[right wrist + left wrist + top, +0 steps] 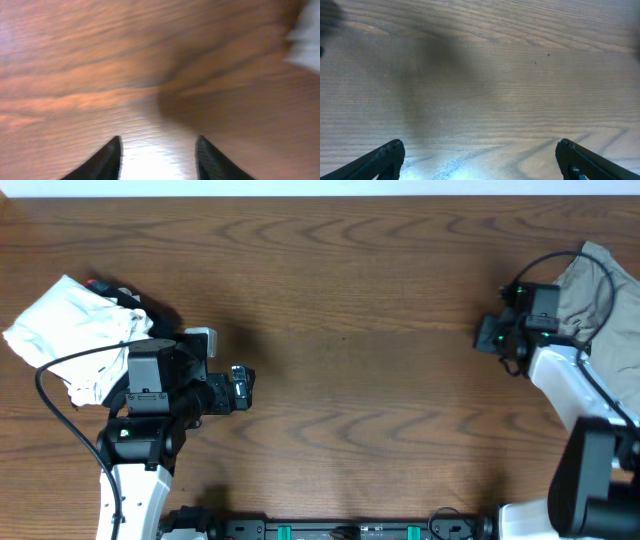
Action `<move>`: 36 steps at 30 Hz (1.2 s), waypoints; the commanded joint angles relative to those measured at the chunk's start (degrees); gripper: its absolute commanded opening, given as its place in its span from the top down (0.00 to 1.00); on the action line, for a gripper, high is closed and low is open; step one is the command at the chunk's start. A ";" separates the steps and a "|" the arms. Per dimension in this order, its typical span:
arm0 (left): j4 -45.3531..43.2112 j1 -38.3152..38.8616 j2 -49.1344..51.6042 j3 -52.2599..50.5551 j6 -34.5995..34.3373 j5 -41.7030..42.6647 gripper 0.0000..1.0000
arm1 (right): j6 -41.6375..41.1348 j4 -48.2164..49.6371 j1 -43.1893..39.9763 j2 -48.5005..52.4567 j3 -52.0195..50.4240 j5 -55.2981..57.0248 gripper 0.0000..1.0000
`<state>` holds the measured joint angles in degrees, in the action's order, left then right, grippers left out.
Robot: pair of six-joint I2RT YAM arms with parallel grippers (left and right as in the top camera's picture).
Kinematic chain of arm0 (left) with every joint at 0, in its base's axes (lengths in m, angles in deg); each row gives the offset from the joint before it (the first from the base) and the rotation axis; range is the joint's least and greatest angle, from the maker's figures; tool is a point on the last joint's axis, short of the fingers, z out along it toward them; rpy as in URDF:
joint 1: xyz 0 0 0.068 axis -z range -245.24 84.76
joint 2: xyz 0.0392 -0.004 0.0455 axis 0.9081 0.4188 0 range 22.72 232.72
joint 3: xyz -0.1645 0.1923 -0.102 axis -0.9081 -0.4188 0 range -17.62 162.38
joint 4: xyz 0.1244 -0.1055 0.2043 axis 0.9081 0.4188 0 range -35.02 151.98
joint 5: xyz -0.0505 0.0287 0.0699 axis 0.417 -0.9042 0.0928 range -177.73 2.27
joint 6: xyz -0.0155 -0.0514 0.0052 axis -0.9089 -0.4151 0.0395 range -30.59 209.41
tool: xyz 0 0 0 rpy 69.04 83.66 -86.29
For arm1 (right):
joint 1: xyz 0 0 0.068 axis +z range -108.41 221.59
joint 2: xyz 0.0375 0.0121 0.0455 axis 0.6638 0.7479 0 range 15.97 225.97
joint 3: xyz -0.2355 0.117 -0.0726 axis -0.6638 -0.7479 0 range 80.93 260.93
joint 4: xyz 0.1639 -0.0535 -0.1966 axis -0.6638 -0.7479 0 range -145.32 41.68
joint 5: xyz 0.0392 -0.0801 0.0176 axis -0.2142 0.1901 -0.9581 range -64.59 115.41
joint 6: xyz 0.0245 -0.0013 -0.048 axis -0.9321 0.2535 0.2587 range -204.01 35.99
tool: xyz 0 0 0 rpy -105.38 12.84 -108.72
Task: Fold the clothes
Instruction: 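Reach the right gripper to the khaki pants and grasp them, then drag the khaki pants with the right gripper to the table center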
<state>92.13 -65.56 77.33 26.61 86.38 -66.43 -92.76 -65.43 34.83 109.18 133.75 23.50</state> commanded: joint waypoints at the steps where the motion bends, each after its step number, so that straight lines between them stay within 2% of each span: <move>1: 0.11 -0.26 0.07 1.01 -0.31 0.76 0.02 | 4.07 0.02 -2.25 -5.09 0.85 10.71 0.39; 5: 0.11 -0.26 0.04 1.01 -0.31 0.76 0.02 | 15.47 1.07 -6.01 -6.64 0.85 15.10 0.31; 8: 0.11 -0.26 0.07 1.01 -0.31 0.76 0.02 | 19.41 0.50 -9.64 -5.88 0.85 18.34 0.30; 18: -0.04 -0.26 0.07 1.01 -0.31 0.76 0.02 | 19.76 1.14 -21.94 -1.97 0.85 19.61 0.28; 25: -0.09 -0.26 0.07 1.01 -0.28 0.76 0.02 | 19.76 4.72 -24.79 3.10 0.85 14.75 0.30; 26: -0.09 -0.26 0.07 1.01 -0.28 0.76 0.02 | 19.76 5.31 -24.79 3.82 0.85 14.78 0.34; 28: -0.09 -0.26 0.07 1.01 -0.31 0.76 0.02 | 19.76 6.32 -24.79 4.83 0.85 14.78 0.48; 31: -0.09 -0.26 0.07 1.01 -0.31 0.76 0.02 | 19.45 7.10 -24.76 5.31 0.85 14.71 0.94; 32: -0.09 -0.26 0.07 1.01 -0.31 0.76 0.02 | 18.88 7.10 -24.68 5.29 0.85 14.49 0.99; 36: -0.09 -0.26 0.07 1.01 -0.31 0.76 0.02 | 16.83 5.42 -23.43 4.98 0.85 8.22 0.99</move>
<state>92.08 -65.56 77.33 26.61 86.38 -66.43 -73.81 -59.24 10.74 114.12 134.01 37.07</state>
